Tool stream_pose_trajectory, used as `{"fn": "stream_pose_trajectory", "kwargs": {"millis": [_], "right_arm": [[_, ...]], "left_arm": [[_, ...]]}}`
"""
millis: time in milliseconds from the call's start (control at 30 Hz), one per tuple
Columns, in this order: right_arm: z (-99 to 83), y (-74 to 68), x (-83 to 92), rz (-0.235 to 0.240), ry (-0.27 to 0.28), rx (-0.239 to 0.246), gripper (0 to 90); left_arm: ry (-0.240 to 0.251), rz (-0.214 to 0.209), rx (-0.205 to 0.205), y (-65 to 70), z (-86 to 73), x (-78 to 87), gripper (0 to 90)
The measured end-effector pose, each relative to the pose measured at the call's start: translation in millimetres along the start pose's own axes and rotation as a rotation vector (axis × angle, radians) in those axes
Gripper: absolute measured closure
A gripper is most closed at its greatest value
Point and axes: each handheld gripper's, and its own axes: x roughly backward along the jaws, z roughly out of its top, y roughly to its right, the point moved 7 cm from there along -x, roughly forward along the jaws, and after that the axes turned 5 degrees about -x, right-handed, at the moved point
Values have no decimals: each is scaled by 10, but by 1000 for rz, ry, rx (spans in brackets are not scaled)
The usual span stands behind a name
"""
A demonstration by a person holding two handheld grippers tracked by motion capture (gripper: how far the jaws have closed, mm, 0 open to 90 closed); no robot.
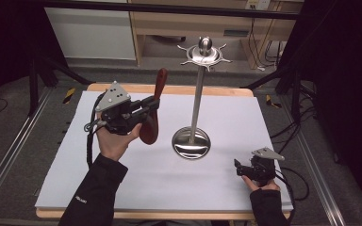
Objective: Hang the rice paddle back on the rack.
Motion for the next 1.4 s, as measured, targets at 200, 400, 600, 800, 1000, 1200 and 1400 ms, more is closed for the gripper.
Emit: {"fn": "stream_pose_trajectory", "kwargs": {"millis": [200,400,600,800,1000,1200,1400], "right_arm": [[-1,-2,6,-2,-3,-5,158],[0,0,0,1,1,1,158],[0,-2,7,-1,-1,-4,158],[-1,-3,6,0,-2,-4,158],[2,-3,7,0,0,-6,158],[2,-5,9,2,0,-7,158],[2,-7,9,5,0,-8,158]], "left_arm": [[5,4,-6,0,76,-28,784],[13,-6,-5,17,163,-34,784],[11,-10,-14,34,233,-73,784],[15,-18,-24,74,293,-92,784],[12,-21,-31,93,315,-131,784],[6,-19,-25,95,334,-158,784],[-6,-19,-31,100,331,-191,784]]}}
